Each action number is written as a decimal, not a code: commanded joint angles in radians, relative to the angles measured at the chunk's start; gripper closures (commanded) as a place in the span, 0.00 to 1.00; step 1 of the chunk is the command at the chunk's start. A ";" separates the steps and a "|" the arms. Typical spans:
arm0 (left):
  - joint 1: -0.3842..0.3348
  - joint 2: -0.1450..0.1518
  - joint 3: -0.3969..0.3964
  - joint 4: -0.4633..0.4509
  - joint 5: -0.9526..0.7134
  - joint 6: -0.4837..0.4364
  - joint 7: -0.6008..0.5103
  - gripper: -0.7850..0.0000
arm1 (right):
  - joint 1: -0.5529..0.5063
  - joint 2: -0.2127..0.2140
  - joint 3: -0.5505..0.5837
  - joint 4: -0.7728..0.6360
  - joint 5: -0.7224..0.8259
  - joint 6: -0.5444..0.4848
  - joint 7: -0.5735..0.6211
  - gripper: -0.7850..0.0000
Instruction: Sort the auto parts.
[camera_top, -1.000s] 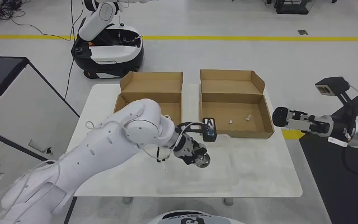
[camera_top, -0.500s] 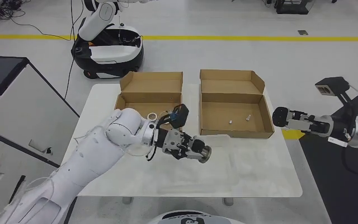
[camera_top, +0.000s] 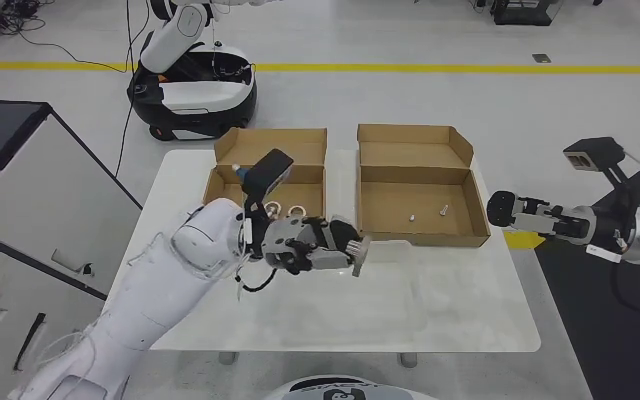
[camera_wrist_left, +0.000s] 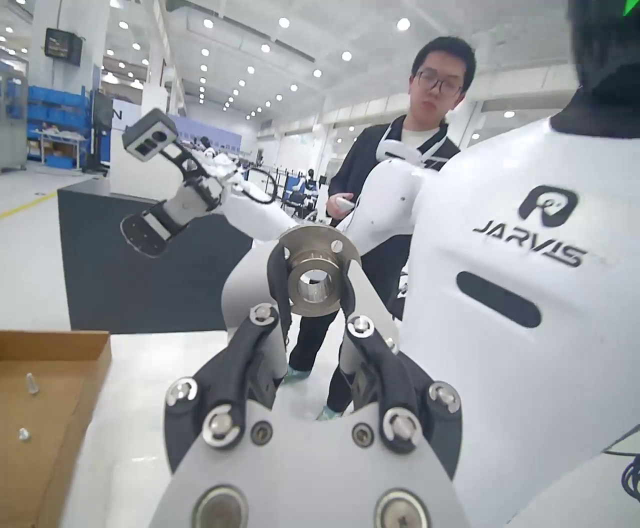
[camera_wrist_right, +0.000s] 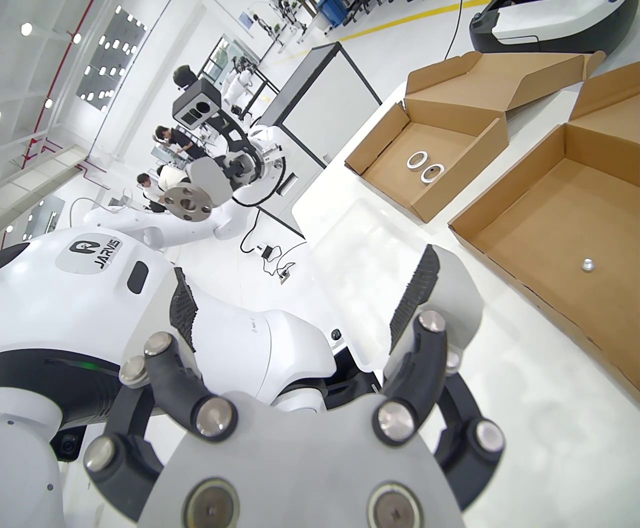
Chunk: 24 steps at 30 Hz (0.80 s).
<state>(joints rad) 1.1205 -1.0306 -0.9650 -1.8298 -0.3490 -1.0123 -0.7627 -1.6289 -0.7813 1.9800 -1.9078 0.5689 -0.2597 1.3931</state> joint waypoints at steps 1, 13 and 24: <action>0.020 -0.015 -0.034 -0.004 -0.057 0.000 -0.045 1.00 | 0.000 0.000 0.000 0.000 0.000 0.000 0.000 0.00; 0.062 -0.054 -0.104 0.002 -0.071 0.000 -0.045 1.00 | 0.000 0.000 0.000 0.000 0.000 0.000 0.000 0.00; 0.100 -0.048 -0.147 -0.022 -0.079 0.000 0.000 1.00 | 0.000 0.000 0.000 0.000 0.000 0.000 0.000 0.00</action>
<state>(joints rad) 1.2138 -1.0811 -1.1036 -1.8505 -0.3375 -1.0125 -0.7751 -1.6289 -0.7813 1.9800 -1.9078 0.5689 -0.2597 1.3931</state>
